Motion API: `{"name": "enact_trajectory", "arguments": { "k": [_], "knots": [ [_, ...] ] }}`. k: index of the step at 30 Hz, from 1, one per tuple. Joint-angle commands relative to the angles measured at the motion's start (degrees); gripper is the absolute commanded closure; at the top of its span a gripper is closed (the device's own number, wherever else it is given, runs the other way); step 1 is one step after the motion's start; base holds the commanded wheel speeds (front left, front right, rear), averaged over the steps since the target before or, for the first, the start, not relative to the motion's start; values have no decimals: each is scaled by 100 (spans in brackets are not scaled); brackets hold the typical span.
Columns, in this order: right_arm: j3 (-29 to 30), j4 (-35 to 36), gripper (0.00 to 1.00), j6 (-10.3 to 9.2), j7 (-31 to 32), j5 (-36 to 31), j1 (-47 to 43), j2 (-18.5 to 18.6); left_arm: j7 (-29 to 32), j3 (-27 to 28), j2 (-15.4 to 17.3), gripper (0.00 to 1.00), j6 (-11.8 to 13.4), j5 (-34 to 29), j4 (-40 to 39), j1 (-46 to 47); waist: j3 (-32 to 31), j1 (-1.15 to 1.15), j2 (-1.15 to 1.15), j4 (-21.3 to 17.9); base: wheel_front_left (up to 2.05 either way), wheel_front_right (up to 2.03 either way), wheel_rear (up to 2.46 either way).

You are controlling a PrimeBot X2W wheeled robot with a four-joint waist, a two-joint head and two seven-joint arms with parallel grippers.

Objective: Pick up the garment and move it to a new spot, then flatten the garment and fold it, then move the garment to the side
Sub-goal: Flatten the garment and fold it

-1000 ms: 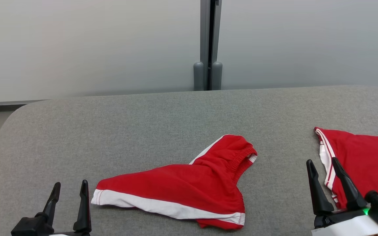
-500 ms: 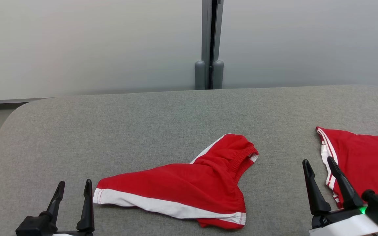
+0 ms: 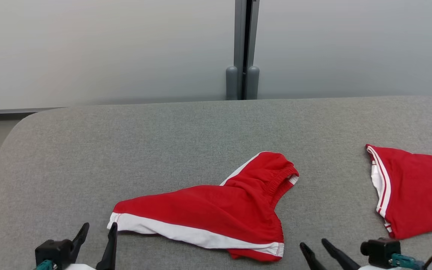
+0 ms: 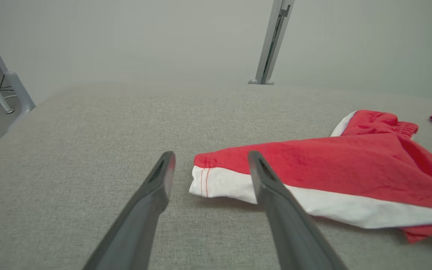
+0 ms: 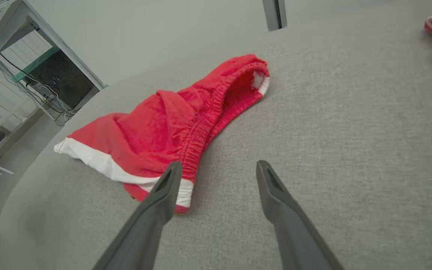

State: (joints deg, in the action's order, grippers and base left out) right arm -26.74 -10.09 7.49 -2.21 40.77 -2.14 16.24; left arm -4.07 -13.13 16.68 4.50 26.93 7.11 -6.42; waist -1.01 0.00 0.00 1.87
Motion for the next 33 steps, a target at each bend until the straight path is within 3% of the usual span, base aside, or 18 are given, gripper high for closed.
{"name": "enact_trajectory", "arguments": {
  "k": [1, 8, 14, 33],
  "knots": [
    [-127, -12, 0, 3, 101, 142, 103, 87, 136, -23, 71, 0, -52, 44, 5, 151, 27, 0, 0, 20, 0, 0, 0],
    [-848, -265, 0, 3, 383, 923, 512, 255, 980, -202, 282, 0, -293, 250, 12, 424, 276, 0, 0, 136, 0, 0, 0],
    [-1421, -459, 0, 3, 274, 1400, 946, 352, 1252, -296, 411, 0, -514, 307, 154, 803, 537, 0, 0, 205, 0, 0, 0],
    [-2841, -532, 0, 3, -608, 2185, 1819, 693, 1444, -342, 330, 0, -965, 826, 1173, 1429, 820, 0, 0, 82, 0, 0, 0]
  ]
}}
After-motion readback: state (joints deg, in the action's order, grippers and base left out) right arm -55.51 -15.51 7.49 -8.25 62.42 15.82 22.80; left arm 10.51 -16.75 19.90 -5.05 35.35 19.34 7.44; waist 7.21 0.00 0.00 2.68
